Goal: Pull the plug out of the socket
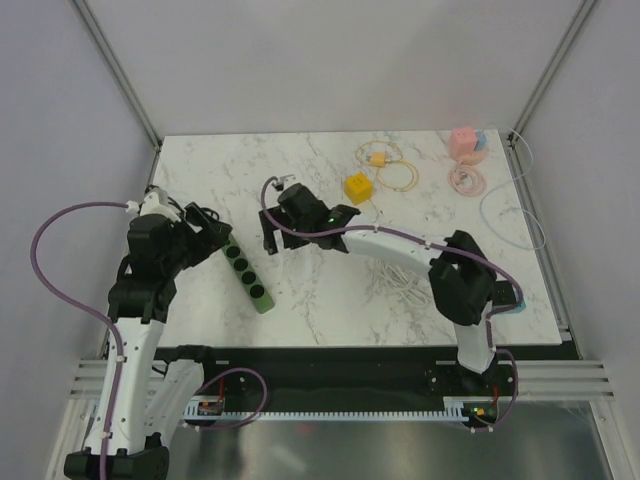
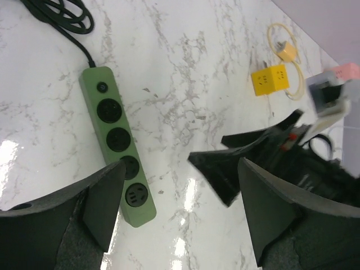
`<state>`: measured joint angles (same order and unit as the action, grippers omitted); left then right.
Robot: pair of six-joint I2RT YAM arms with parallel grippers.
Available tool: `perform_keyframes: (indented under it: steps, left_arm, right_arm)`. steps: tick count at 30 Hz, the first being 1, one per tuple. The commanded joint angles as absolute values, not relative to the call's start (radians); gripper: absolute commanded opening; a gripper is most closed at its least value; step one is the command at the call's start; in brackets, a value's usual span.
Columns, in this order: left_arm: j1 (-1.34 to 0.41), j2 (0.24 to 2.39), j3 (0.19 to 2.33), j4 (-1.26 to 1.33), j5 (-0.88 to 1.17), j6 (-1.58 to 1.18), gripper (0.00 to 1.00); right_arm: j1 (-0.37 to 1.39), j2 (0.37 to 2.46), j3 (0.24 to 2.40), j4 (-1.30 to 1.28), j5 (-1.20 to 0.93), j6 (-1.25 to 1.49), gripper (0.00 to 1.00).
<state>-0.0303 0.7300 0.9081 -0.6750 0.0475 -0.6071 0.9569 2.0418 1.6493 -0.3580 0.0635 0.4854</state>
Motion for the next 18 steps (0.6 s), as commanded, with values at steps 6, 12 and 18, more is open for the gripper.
perform_keyframes:
  steps: [6,12,18]
  left_arm:
    - [-0.043,0.730,0.829,-0.545,0.540,-0.589,0.79]
    - [-0.347,0.892,0.704,-0.293,0.694,-0.623,0.81]
    - [-0.633,1.141,0.729,-0.103,0.601,-0.715,0.81]
  right_arm:
    - [0.807,1.643,1.399,-0.578,0.317,0.615,0.98]
    - [0.674,1.343,1.152,-0.709,0.383,0.655,0.98]
    - [0.614,1.163,1.117,-0.889,0.503,0.787,0.98]
